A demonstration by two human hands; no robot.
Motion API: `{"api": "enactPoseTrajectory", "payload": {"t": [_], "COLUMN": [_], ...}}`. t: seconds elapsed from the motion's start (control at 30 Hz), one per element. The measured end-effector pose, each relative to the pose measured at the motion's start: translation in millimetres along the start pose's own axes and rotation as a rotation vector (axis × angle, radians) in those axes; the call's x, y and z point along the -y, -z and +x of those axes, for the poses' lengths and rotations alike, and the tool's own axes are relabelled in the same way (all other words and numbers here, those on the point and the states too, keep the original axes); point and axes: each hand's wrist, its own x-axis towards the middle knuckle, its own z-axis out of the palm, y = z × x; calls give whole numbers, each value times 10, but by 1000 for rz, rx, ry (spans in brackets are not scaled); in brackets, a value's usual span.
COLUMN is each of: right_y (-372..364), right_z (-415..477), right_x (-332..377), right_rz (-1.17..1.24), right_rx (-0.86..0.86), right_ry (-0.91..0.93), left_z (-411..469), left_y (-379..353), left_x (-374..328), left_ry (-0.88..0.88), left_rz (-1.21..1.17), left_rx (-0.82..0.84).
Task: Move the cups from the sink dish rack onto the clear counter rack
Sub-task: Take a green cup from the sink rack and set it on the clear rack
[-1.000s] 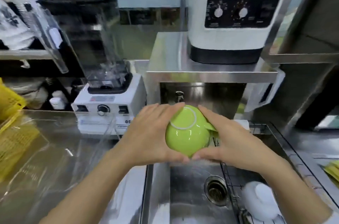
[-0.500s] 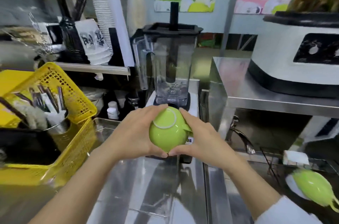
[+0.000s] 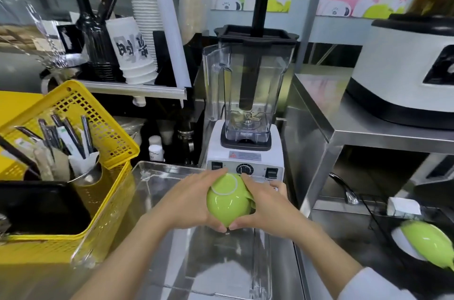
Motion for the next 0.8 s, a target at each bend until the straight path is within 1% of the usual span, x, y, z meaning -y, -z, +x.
{"api": "enactPoseTrajectory", "payload": {"t": [0.23,0.33,0.43,0.5,0.67,0.8], "right_y": [-9,145,355,496,743,900], "right_z": [-10,-60,-163,-284,-700,-1108], "right_x": [-67,-130,-266,-399,-935,-1438], "right_rz": [-61,-55,-56,-62,-11,55], "right_rx": [-9,-31,-90,-110,-167,-223], "right_ry": [42,33,23,-3,-110,-189], "left_z": [15,36,82,149,419,694], "left_y": [8,122,168,129,-144,-508], "left_x": [46,-56,-341,-581,-1210,-1770], "left_ry": [-18,-36,-134,-196,-318,-415], "left_rz": [72,77,142,156,130,144], "left_rx": [69,-3,-78,-78,-19,74]}}
